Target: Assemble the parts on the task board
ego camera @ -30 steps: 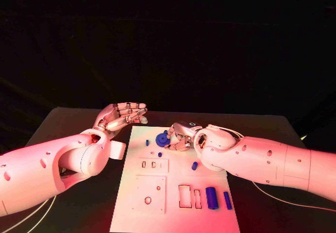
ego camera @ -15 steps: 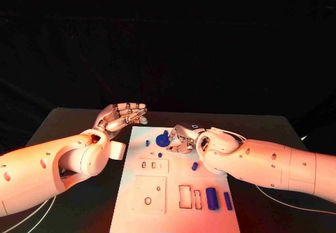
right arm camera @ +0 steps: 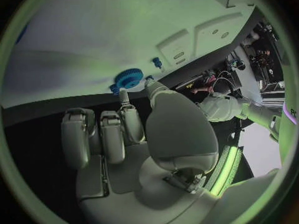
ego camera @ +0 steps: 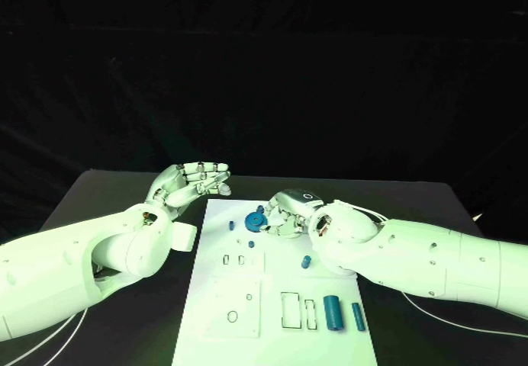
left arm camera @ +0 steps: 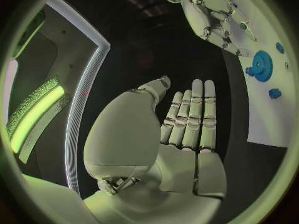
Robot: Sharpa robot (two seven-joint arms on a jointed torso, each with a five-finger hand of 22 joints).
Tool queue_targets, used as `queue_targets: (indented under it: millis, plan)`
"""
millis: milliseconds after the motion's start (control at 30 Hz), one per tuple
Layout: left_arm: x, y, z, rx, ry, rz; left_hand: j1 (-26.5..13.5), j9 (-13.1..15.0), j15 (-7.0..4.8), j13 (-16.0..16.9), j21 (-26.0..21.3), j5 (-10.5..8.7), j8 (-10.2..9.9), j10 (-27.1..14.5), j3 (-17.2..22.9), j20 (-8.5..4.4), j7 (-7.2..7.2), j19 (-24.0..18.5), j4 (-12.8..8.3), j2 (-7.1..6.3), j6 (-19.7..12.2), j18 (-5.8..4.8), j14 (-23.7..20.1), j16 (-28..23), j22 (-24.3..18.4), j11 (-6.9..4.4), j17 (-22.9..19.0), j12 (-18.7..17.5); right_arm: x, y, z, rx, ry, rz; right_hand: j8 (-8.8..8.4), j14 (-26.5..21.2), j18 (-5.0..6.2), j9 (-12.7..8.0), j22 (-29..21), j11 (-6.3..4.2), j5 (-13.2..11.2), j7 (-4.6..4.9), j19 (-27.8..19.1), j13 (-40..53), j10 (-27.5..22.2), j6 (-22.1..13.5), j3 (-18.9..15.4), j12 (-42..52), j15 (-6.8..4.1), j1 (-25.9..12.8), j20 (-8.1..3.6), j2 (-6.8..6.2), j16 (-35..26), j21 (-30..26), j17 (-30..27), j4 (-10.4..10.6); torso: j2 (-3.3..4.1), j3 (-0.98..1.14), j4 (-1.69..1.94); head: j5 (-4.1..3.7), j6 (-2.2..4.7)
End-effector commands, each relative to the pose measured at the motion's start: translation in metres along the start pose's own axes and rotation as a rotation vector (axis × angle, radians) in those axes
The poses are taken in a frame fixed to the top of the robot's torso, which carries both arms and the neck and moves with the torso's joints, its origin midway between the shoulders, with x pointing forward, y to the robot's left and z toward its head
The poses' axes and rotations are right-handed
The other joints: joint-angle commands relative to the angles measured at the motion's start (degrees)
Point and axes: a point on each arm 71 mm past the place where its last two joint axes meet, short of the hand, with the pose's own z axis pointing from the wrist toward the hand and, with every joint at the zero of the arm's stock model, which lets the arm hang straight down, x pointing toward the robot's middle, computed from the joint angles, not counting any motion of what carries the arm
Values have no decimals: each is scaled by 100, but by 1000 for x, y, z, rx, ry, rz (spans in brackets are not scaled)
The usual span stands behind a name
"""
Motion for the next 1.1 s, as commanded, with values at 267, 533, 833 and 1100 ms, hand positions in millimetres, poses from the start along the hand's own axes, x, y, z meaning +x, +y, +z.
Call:
queue_targets:
  millis: [267, 533, 833, 1100]
  plan:
    - [2, -1, 0, 9, 18, -12, -30, 7, 14, -1, 23, -19, -34, -37, 16, 4, 120, -42, 30, 12, -30, 42, -47, 25, 13, -12, 11, -23, -16, -16, -11, 0, -65, 34, -61, 582, -98, -33, 1092, 8, 63, 9, 164, 428, -9, -26, 160, -49, 16, 192, 24, -86, 8, -19, 1453, -36, -10, -4, -6, 10, 12]
    - [0, 0, 0, 9, 15, -12, -32, 7, 15, 0, 26, -19, -33, -36, 13, 6, 119, -47, 30, 10, -30, 42, -50, 25, 15, -13, 11, -22, -43, -53, -40, 5, -70, 159, -178, 511, 15, -102, 810, 50, -305, 59, -150, 133, -318, -173, 382, -394, 49, 718, 52, -316, -120, -467, 1206, -140, -38, 16, -77, 0, 40]
    - [1, 3, 0, 2, 22, -20, -34, 8, 15, 0, 29, -20, -32, -35, 11, 7, 117, -53, 31, 7, -29, 42, -54, 26, 18, -13, 11, -20, -54, -108, -75, 42, -27, 183, -224, 447, 71, -135, 668, 26, -327, 24, -321, -69, -558, -273, 267, -633, 37, 1140, 50, -476, -219, -730, 1037, -186, -49, 72, -149, -116, 16]
    - [1, 5, 1, -1, 25, -22, -34, 8, 15, 0, 29, -20, -32, -35, 11, 7, 117, -53, 31, 7, -29, 42, -54, 26, 18, -13, 11, -20, -47, -140, -88, 92, 6, 188, -225, 446, 68, -139, 677, 22, -281, 17, -315, -99, -592, -287, 231, -666, 34, 1218, 48, -500, -217, -728, 1042, -183, -41, 119, -167, -143, -23]
